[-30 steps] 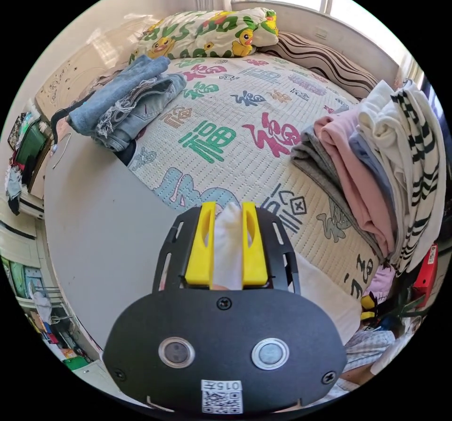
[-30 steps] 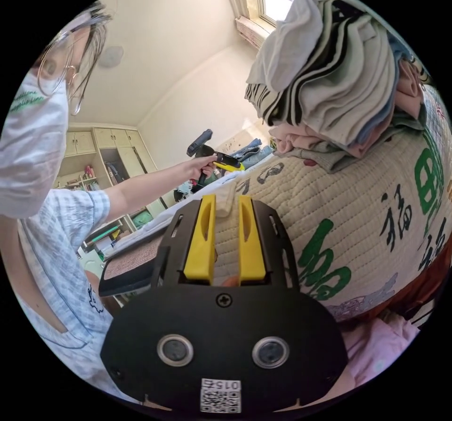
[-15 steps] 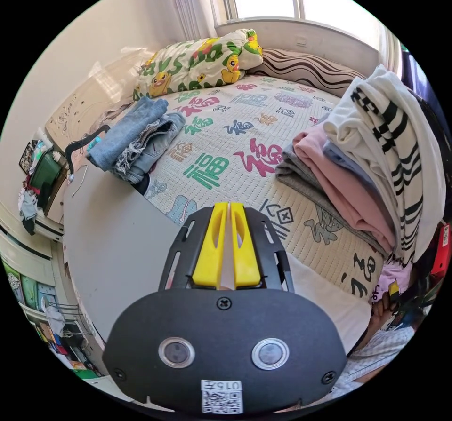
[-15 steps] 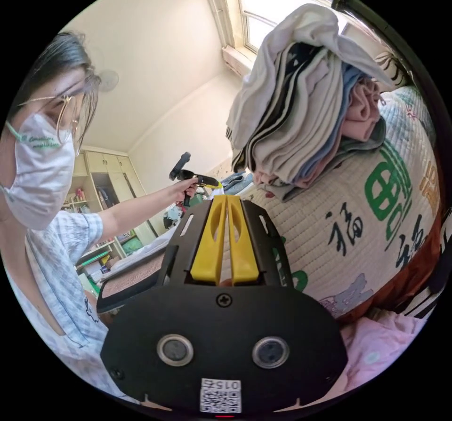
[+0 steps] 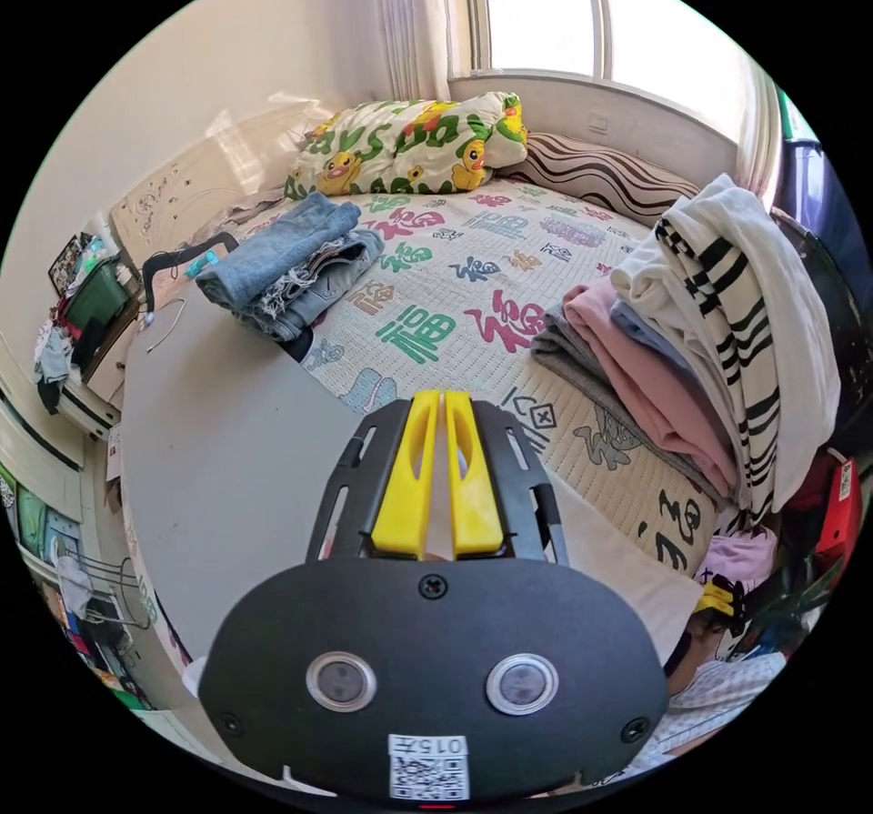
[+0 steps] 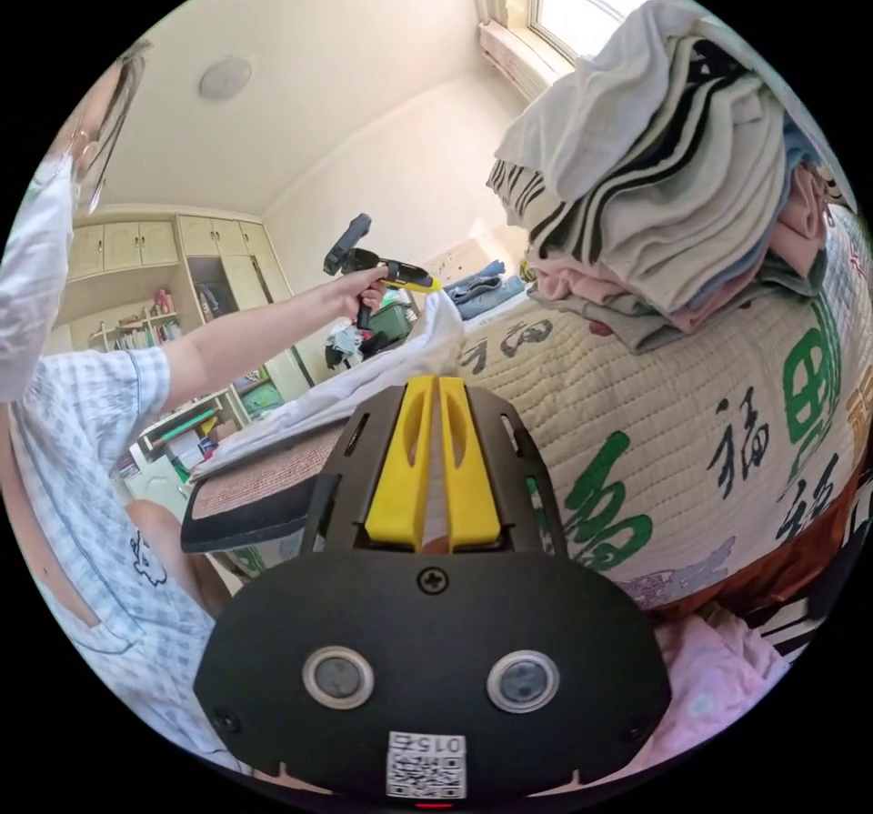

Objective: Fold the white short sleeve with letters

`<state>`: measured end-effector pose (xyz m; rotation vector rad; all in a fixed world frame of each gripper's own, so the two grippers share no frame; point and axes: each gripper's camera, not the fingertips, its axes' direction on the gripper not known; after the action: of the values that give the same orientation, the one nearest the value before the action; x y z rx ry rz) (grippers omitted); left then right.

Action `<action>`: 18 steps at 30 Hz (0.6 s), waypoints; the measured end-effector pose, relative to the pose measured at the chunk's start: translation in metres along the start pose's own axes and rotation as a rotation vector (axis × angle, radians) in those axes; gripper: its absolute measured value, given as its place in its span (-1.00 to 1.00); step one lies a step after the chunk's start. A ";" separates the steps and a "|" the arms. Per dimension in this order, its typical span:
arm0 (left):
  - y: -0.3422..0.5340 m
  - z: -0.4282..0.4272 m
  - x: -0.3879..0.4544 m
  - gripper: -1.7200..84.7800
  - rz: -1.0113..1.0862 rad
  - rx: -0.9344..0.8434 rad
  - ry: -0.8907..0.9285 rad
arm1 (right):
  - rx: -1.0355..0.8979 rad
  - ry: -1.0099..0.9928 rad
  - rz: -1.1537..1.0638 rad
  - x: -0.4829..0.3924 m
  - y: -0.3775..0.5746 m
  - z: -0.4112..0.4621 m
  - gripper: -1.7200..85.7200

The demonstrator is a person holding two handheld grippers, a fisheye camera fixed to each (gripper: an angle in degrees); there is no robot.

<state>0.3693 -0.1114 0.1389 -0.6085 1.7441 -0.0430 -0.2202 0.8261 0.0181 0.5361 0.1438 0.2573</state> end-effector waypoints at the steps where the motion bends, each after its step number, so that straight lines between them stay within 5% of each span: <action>1: 0.003 0.001 -0.001 -0.96 -0.006 0.007 0.004 | 0.021 0.020 0.007 0.004 0.002 -0.007 -0.97; 9: 0.048 -0.038 -0.008 -0.96 -0.032 0.188 0.177 | 0.214 0.079 -0.019 0.003 -0.008 -0.080 -0.98; 18: 0.239 -0.131 -0.144 -0.96 -0.161 0.427 0.328 | 0.193 -0.428 -0.331 -0.135 -0.018 -0.090 -0.97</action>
<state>0.1789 0.1168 0.2217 -0.4388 1.9167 -0.6432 -0.3641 0.8173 -0.0587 0.7370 -0.1604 -0.1983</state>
